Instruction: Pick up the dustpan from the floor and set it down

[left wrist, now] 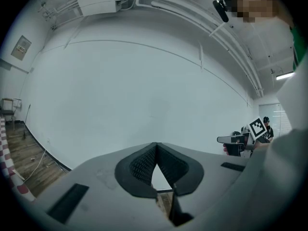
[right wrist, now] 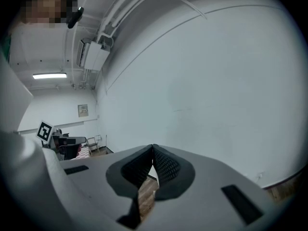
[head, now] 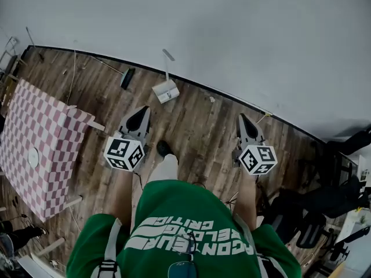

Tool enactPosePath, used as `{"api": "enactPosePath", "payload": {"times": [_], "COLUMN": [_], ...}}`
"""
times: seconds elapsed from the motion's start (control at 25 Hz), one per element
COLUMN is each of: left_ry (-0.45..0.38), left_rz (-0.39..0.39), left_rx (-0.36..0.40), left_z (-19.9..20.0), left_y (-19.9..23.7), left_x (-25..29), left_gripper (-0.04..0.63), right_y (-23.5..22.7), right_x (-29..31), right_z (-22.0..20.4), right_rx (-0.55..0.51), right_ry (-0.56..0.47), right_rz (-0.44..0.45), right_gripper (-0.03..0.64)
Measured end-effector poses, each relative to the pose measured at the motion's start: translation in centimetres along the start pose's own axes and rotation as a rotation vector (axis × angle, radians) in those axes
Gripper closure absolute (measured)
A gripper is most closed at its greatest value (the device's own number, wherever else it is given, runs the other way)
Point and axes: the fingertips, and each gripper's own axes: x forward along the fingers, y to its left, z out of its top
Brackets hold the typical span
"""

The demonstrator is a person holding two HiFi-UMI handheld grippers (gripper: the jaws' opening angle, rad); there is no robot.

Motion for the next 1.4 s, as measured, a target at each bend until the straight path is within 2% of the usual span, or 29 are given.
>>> {"api": "enactPosePath", "payload": {"times": [0.24, 0.44, 0.72, 0.92, 1.4], "left_ry": [-0.005, -0.003, -0.004, 0.004, 0.014], "left_rz": [0.028, 0.063, 0.110, 0.133, 0.158], "left_rx": [-0.020, -0.067, -0.101, -0.125, -0.117], "left_z": [1.9, 1.9, 2.2, 2.1, 2.8], "left_y": [7.2, 13.2, 19.7, 22.3, 25.0], "left_x": [4.5, 7.0, 8.6, 9.4, 11.8], "left_gripper": [0.601, 0.601, 0.601, 0.601, 0.601], "right_y": [1.1, 3.0, 5.8, 6.4, 6.6], "right_x": [9.4, 17.5, 25.1, 28.0, 34.4], "right_z": [2.5, 3.3, 3.6, 3.0, 2.7], "right_rx": [-0.026, -0.057, -0.088, -0.085, -0.103], "right_ry": [0.030, 0.070, 0.114, 0.140, 0.173], "right_rz": [0.029, 0.072, 0.122, 0.137, 0.190], "right_gripper": [0.609, 0.609, 0.609, 0.609, 0.609]}}
